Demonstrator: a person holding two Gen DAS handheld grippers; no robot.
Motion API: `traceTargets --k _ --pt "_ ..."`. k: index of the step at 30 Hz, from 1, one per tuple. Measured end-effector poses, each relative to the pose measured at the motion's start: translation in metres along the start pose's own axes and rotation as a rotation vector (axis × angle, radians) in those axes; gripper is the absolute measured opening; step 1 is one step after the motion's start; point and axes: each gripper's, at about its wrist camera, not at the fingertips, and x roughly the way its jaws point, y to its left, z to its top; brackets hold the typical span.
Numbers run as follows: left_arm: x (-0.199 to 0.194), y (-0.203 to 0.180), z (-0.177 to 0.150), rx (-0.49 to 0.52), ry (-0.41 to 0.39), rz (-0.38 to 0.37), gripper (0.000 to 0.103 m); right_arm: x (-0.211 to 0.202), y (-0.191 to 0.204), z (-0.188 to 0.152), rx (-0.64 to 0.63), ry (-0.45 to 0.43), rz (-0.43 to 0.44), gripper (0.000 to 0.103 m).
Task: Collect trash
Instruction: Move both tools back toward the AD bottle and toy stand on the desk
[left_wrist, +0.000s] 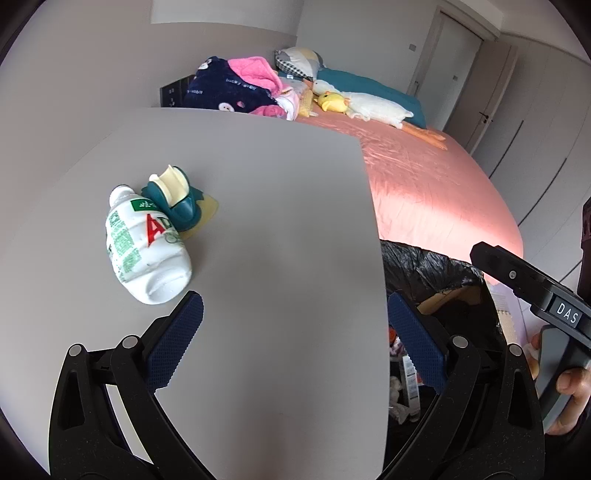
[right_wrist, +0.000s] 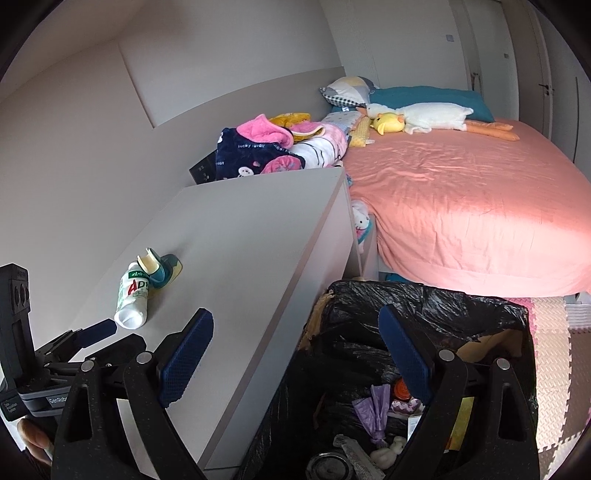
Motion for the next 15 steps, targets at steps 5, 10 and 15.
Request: traceTargets --k 5,10,15 --pt "0.001 0.023 0.003 -0.034 -0.001 0.029 0.097 0.018 0.016 0.002 -0.016 0.022 0.026 0.091" --pt "0.007 0.045 0.007 -0.069 0.006 0.055 0.097 0.036 0.03 0.005 -0.036 0.044 0.043 0.091" --pt "0.018 0.062 0.012 -0.104 0.023 0.077 0.097 0.053 0.043 0.011 -0.052 0.063 0.054 0.091"
